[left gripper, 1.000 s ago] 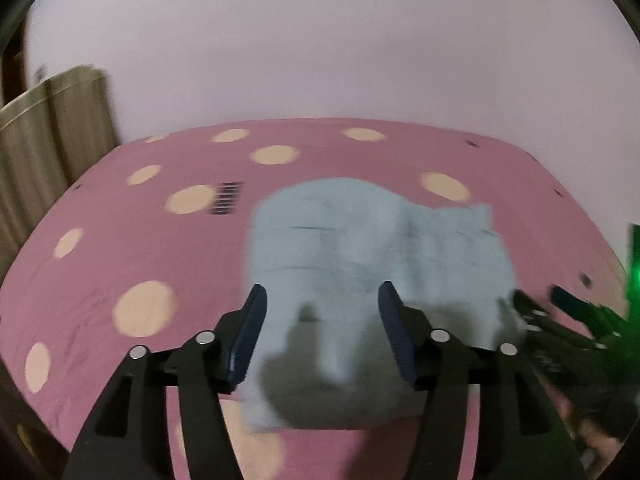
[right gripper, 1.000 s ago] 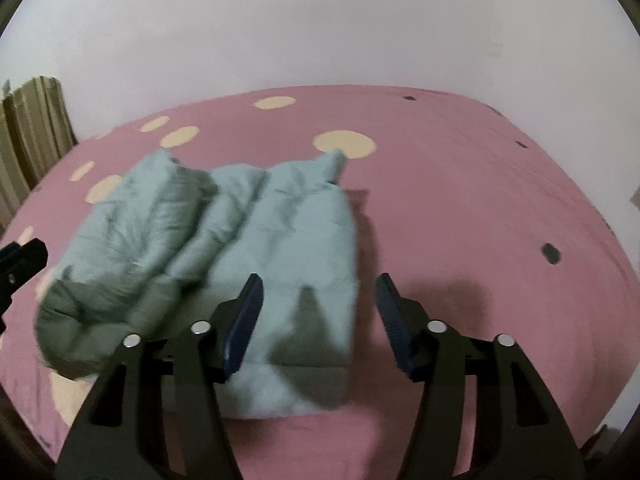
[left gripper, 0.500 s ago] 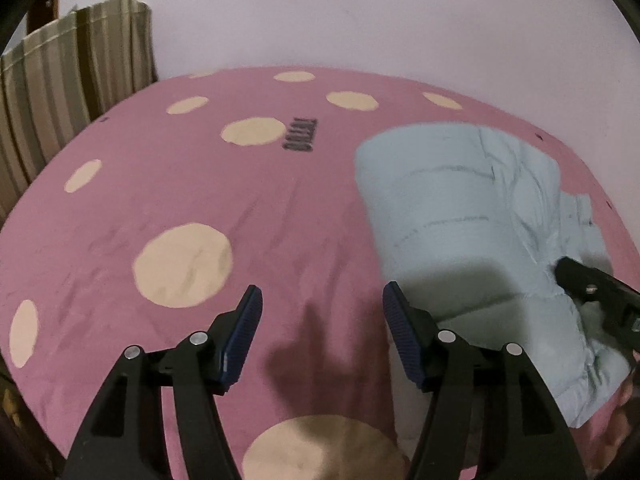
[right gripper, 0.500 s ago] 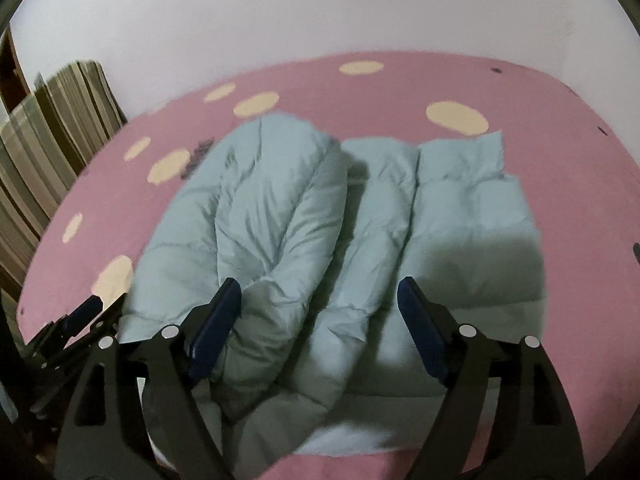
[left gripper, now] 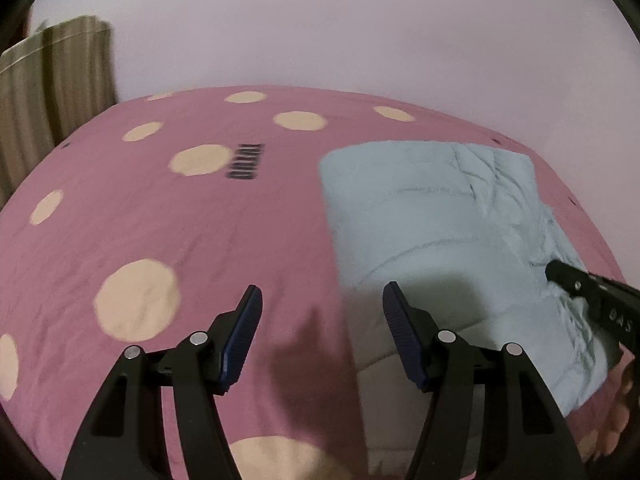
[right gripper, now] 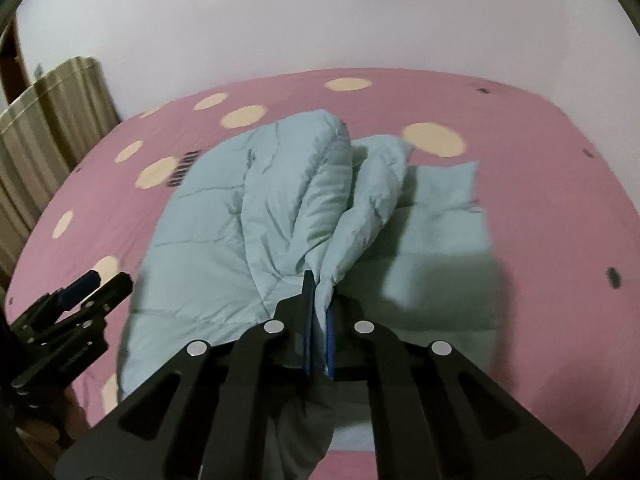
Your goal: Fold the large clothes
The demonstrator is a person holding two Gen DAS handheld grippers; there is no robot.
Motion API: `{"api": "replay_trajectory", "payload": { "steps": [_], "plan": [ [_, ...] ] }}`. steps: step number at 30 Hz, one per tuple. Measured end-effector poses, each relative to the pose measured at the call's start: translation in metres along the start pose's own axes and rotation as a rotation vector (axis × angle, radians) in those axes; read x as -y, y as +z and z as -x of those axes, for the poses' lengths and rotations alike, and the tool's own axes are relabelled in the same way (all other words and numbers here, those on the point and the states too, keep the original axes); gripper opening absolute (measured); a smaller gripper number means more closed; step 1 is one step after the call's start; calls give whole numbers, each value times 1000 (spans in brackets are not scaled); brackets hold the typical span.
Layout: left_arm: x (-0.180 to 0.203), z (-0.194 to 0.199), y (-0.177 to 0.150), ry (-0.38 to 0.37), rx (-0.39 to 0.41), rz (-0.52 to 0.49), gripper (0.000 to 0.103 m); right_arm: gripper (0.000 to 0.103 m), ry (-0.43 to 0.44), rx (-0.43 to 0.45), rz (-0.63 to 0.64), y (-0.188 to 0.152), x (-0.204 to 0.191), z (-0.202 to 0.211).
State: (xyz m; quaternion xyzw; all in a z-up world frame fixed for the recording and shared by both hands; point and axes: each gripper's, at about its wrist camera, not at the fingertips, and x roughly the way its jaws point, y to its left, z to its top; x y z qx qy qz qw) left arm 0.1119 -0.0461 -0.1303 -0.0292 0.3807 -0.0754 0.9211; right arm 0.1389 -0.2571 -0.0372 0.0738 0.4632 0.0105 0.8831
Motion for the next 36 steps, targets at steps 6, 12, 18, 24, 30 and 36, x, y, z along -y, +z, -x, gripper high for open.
{"api": "replay_trajectory", "payload": {
  "steps": [6,12,18,24,30,36],
  "plan": [
    [50,-25,-4,-12,-41,-118,62,4,-81,-55,-28,-15,45,-22],
    [62,-58,-15,-15,-136,-119,64,4,-78,-134,-50,-33,69,-59],
    [68,-79,-22,0,-153,-140,63,4,-81,-146,-38,-42,72,-83],
    [69,-66,-19,10,-115,-162,62,4,-83,-129,-51,-35,73,-72],
    [58,-17,-12,17,-34,-103,62,10,-102,-13,-12,-30,54,-12],
    [60,-18,-22,-2,-58,-104,62,11,-58,-22,79,-45,28,9]
  ]
}}
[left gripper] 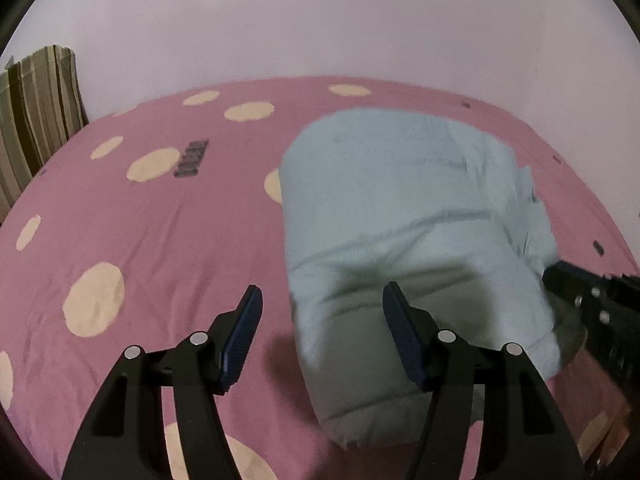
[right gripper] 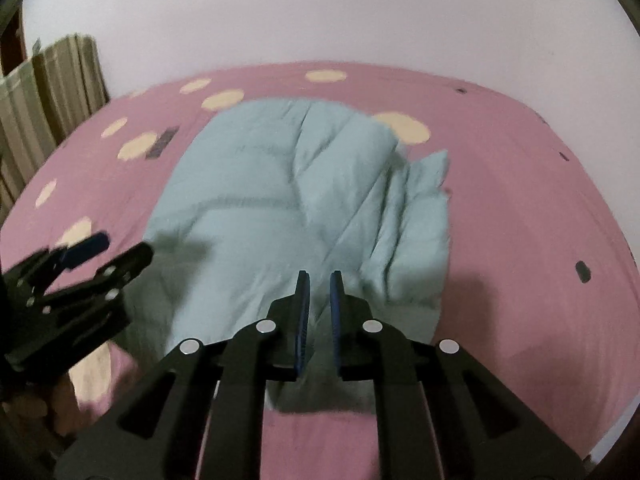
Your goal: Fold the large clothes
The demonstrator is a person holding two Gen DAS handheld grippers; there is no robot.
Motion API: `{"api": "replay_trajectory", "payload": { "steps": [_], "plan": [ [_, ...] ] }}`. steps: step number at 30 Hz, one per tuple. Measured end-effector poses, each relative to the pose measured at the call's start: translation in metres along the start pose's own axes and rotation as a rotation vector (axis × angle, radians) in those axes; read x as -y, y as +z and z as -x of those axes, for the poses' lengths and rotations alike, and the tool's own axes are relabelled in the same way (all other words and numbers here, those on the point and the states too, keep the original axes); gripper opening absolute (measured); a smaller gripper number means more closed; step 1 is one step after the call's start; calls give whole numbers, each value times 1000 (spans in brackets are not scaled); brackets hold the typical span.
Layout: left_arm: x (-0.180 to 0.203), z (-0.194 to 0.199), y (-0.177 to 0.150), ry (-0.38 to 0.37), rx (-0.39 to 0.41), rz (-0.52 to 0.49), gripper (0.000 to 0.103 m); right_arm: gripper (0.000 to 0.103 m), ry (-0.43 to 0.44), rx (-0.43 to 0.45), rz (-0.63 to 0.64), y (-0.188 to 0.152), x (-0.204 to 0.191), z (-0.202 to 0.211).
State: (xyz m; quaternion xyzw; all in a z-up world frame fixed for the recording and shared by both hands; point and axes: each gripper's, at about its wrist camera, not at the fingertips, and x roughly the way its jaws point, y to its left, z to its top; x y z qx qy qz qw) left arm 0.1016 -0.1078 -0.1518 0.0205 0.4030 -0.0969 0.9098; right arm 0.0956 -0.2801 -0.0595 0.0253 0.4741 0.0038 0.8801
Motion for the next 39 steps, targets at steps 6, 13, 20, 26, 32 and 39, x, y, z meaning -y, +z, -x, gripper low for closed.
{"api": "replay_trajectory", "payload": {
  "steps": [6,13,20,26,32,39],
  "plan": [
    [11,-21,-11,12,-48,-43,63,8,-17,-91,2,-21,5,-40],
    [10,-44,-18,-7,-93,-27,63,8,-22,-92,-14,-32,7,-57],
    [10,-48,-19,-1,-92,-36,63,8,-30,-77,-21,-39,5,-57],
    [13,-45,-17,8,-90,-40,62,8,-34,-76,-27,-40,3,-55],
    [14,-41,-15,12,-89,-44,62,8,-19,-80,-40,-35,10,-52],
    [10,-33,-11,0,-83,-35,62,9,-18,-74,-39,-33,10,-47]
  ]
}}
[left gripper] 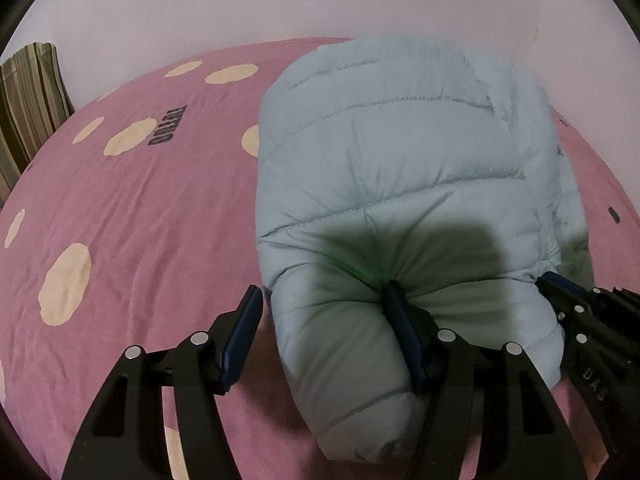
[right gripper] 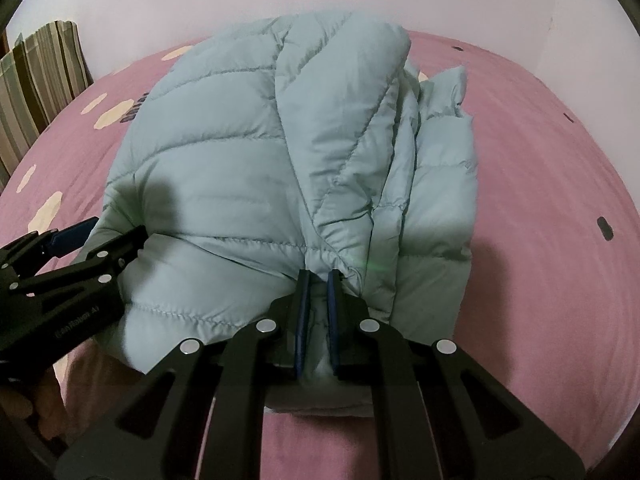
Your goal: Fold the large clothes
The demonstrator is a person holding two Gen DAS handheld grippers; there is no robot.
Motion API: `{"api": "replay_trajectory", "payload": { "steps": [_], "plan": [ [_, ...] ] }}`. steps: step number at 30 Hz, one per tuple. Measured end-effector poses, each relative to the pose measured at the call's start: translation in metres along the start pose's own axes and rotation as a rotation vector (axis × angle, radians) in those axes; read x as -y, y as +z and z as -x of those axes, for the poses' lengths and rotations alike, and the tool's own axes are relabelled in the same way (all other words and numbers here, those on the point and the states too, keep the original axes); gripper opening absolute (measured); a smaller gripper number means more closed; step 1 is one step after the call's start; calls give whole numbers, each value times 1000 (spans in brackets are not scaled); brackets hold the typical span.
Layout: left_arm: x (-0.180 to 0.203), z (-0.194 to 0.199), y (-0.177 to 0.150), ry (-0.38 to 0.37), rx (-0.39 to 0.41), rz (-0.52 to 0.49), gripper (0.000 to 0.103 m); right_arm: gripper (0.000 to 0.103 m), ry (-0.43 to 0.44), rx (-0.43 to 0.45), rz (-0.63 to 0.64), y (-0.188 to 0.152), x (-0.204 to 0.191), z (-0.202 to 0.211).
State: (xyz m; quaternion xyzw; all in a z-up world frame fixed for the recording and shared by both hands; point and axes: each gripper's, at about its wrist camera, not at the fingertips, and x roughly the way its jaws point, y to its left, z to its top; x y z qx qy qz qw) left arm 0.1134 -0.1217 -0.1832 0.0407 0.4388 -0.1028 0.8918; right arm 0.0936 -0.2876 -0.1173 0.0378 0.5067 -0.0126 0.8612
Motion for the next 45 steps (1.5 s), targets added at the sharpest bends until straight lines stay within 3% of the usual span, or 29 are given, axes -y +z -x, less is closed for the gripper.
{"api": "replay_trajectory", "payload": {
  "steps": [7,13,19,23,35,45],
  "plan": [
    [-19,34,21,-16,77,33,61,15,28,26,-4,12,2,31],
    [-33,34,65,24,115,51,61,16,30,141,-14,62,3,55],
    [-26,17,97,23,102,72,58,16,33,171,-31,117,2,36],
    [-16,-2,106,21,75,56,58,16,26,146,-31,131,1,12],
    [5,-55,99,31,-5,26,64,16,-17,23,-38,115,18,-65],
    [17,-79,86,61,-22,-2,66,15,4,3,-78,106,26,-86]
  ]
}}
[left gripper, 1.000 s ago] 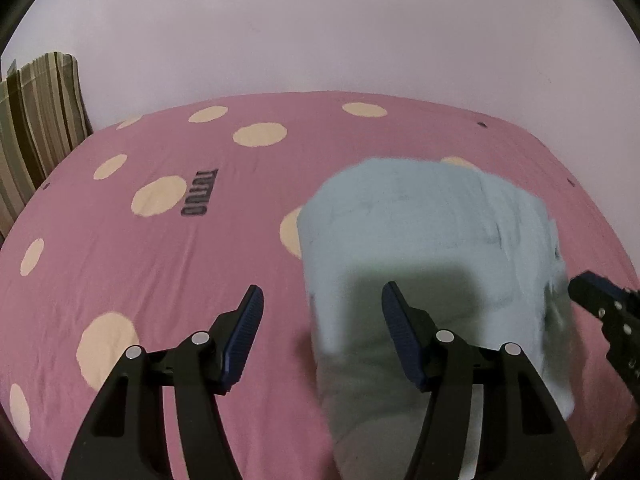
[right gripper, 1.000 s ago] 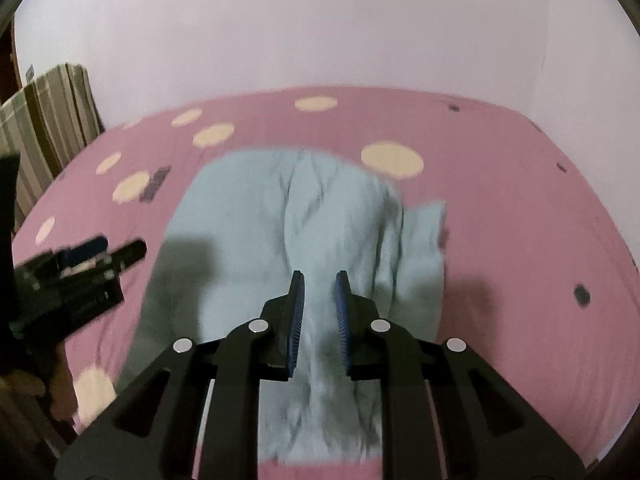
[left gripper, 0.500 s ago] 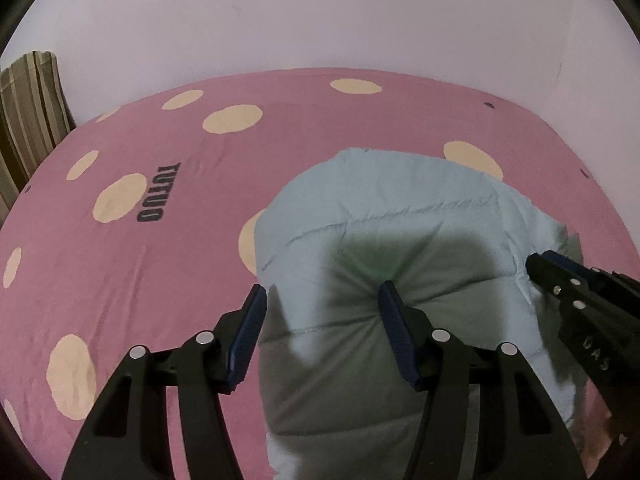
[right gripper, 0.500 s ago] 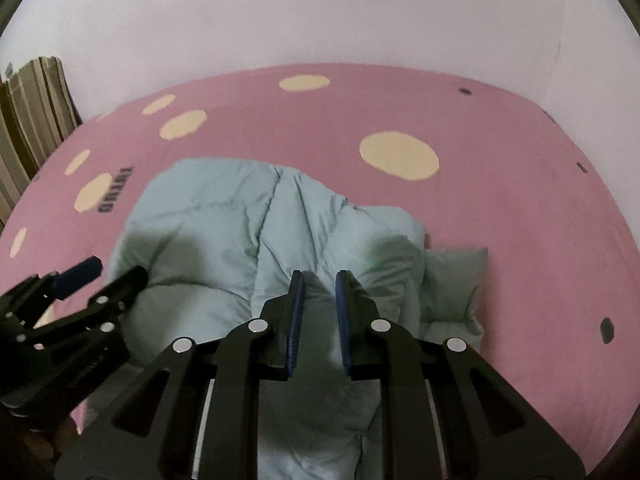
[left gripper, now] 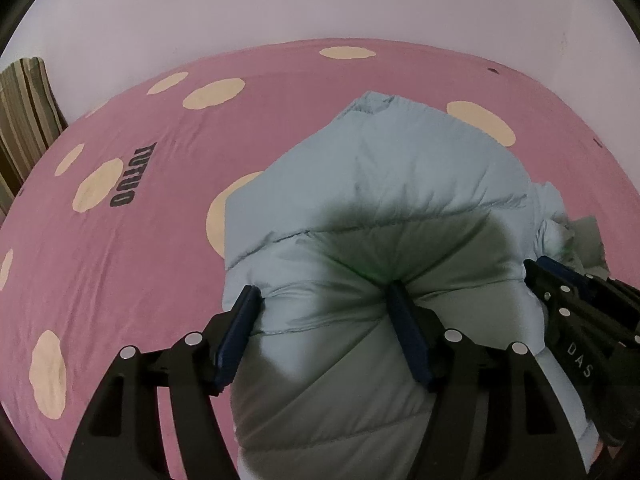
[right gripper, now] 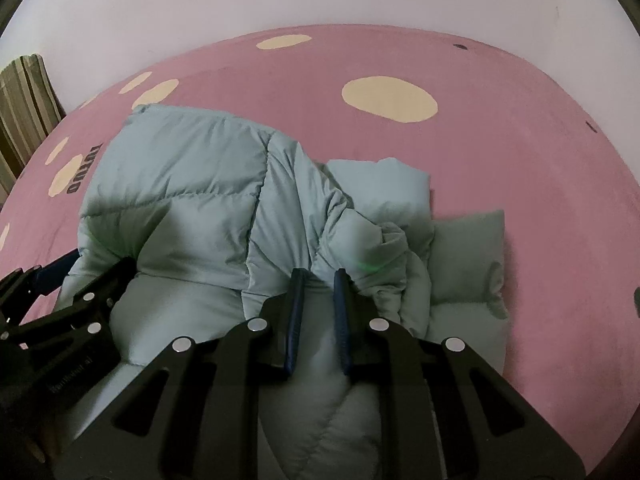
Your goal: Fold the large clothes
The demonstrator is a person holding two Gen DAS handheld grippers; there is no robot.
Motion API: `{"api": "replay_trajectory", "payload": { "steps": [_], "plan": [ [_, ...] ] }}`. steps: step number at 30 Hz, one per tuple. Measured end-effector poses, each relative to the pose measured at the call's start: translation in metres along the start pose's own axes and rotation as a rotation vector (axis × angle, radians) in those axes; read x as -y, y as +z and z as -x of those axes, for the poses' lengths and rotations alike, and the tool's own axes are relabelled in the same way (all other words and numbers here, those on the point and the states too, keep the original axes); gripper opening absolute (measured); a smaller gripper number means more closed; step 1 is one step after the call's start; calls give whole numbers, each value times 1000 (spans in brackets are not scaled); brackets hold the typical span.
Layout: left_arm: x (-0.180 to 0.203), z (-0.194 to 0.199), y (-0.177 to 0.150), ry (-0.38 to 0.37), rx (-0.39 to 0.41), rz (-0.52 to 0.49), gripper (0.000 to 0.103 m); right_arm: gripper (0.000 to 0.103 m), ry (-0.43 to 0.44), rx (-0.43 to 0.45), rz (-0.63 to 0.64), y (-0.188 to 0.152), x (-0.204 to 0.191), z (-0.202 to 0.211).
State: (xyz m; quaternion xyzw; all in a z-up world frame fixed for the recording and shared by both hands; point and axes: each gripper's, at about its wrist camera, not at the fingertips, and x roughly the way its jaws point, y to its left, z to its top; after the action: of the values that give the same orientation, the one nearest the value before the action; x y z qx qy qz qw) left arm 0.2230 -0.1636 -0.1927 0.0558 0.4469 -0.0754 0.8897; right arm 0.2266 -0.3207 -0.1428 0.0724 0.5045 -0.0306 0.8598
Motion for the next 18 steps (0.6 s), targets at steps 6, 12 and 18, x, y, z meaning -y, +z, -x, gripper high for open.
{"api": "replay_trajectory", "payload": {
  "steps": [6,12,18],
  "plan": [
    [0,-10,-1,-8,-5,2,67,14,-15,20,2,-1,-3,-2],
    [1,-15,-4,7,12,-6,68,14,-29,42,9,-4,-4,-5],
    [1,-20,-6,12,24,-7,68,14,-39,54,14,-8,-5,-7]
  ]
}}
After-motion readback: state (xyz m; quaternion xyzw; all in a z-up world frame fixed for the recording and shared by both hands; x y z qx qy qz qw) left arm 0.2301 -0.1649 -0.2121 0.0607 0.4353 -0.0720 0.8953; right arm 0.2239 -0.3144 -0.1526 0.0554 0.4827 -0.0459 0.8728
